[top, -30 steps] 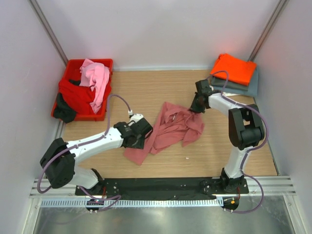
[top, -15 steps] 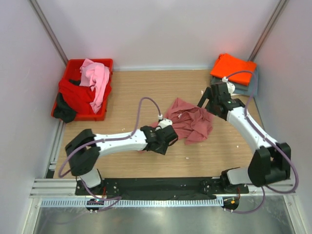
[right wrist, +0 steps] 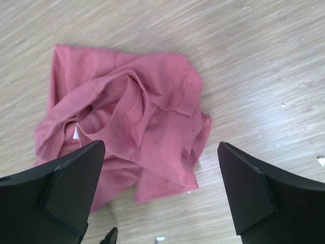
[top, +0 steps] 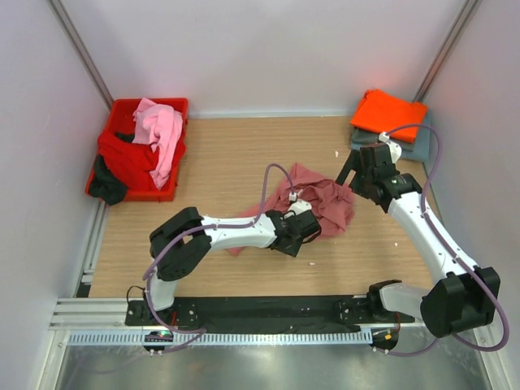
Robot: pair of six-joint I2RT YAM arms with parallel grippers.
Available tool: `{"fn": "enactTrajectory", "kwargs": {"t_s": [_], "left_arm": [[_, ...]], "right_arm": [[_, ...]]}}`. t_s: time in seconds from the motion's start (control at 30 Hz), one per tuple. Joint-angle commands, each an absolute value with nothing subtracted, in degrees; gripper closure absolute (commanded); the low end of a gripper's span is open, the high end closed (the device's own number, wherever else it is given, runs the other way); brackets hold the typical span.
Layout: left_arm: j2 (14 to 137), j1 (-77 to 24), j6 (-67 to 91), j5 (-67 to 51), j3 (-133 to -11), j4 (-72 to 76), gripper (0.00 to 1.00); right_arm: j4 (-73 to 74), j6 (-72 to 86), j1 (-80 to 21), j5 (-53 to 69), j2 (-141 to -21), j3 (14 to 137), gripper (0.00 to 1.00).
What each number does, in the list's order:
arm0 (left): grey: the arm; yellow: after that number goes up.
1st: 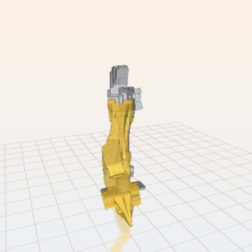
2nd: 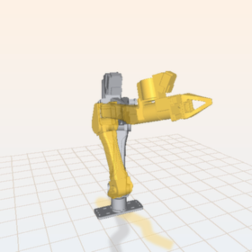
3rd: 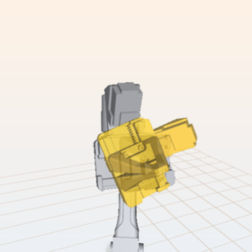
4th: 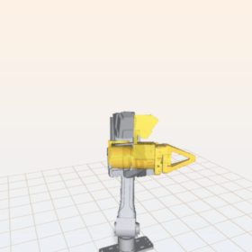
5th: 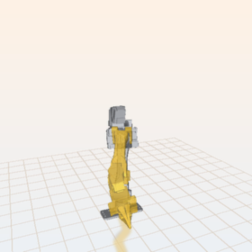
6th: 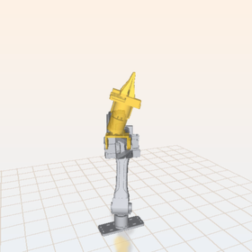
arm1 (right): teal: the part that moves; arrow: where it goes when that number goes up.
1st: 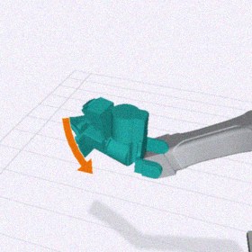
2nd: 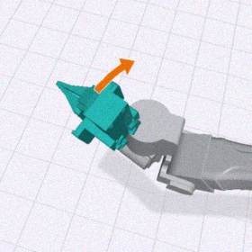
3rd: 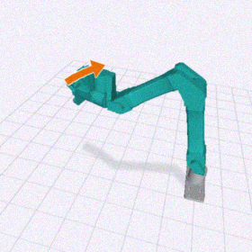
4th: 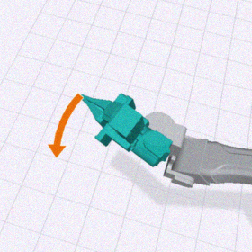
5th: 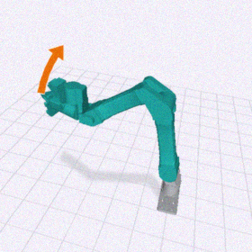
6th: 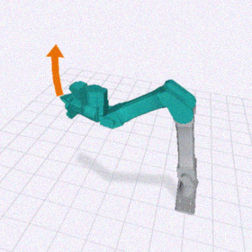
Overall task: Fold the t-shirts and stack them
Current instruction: Flatten the tshirt out
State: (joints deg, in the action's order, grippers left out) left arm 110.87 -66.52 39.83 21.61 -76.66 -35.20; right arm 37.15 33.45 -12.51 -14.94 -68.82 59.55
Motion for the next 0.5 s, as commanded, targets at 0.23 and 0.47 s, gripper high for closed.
{"fn": "enactTrajectory", "kwargs": {"t_s": [0.23,0.47], "left_arm": [[116.6,-66.6,36.7,26.6,-80.8,-33.6,0.51],[116.6,-66.5,35.9,30.9,-81.6,-35.4,0.51]], "right_arm": [[37.5,32.3,-12.5,-13.9,-65.7,58.2,0.00],[37.3,32.0,-12.5,-13.7,-65.6,57.4,0.00]]}}
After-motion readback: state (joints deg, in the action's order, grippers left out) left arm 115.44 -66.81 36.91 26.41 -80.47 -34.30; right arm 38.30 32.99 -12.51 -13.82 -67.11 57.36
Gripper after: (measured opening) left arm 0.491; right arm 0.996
